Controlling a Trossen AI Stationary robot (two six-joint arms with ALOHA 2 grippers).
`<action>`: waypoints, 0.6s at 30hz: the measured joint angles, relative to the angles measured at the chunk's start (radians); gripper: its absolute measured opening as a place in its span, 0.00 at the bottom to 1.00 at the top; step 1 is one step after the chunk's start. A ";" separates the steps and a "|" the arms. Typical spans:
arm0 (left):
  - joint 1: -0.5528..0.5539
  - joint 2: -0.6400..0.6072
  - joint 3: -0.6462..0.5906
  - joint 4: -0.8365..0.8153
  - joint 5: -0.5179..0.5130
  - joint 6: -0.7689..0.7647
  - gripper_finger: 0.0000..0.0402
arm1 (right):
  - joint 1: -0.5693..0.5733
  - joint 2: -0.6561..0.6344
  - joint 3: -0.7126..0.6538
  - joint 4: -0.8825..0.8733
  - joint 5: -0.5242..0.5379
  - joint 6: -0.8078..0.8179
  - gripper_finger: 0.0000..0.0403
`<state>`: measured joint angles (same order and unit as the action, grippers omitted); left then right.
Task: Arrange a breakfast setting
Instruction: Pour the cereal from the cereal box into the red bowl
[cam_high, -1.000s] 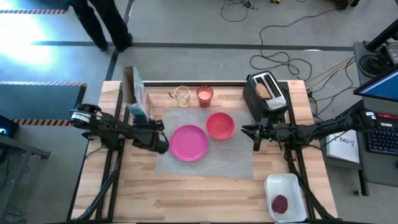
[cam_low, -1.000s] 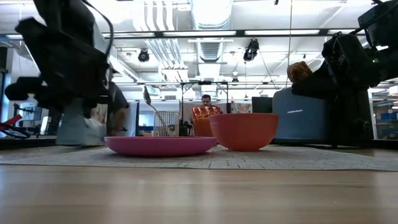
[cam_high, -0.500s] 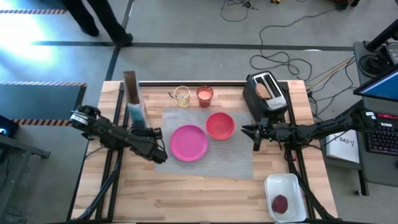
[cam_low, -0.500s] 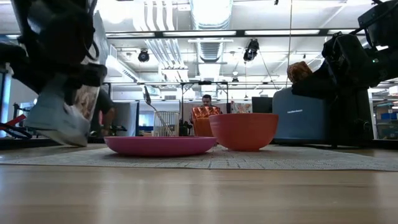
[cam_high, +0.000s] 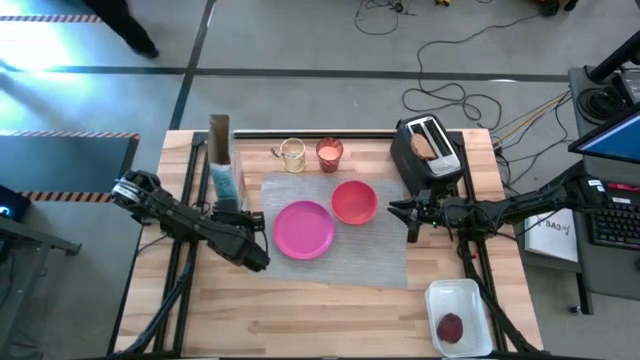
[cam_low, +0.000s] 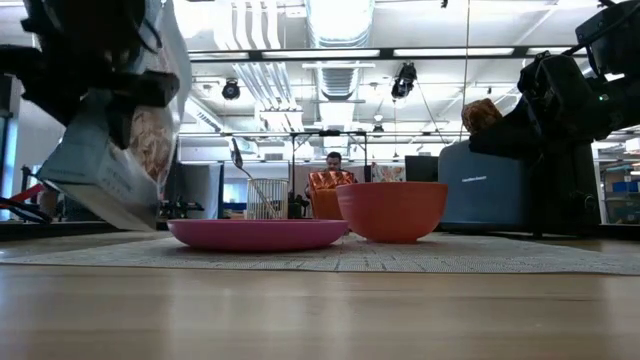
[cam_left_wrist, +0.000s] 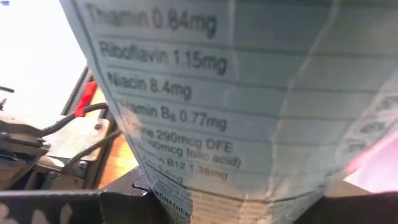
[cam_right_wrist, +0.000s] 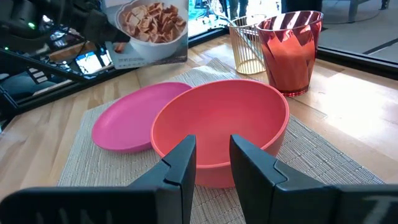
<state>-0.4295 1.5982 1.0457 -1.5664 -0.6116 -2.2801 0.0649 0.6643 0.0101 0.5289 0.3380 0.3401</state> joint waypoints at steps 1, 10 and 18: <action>-0.004 0.000 0.014 -0.001 0.000 0.013 0.45 | 0.000 0.000 0.000 0.000 0.000 0.000 0.21; -0.019 -0.012 0.118 -0.005 -0.036 0.173 0.45 | 0.000 0.000 0.000 0.000 0.000 0.000 0.21; -0.018 -0.064 0.217 -0.006 -0.062 0.436 0.45 | 0.000 0.000 0.000 0.000 0.000 0.000 0.21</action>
<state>-0.4473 1.5338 1.2626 -1.5723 -0.6733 -1.8437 0.0649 0.6643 0.0100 0.5289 0.3379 0.3403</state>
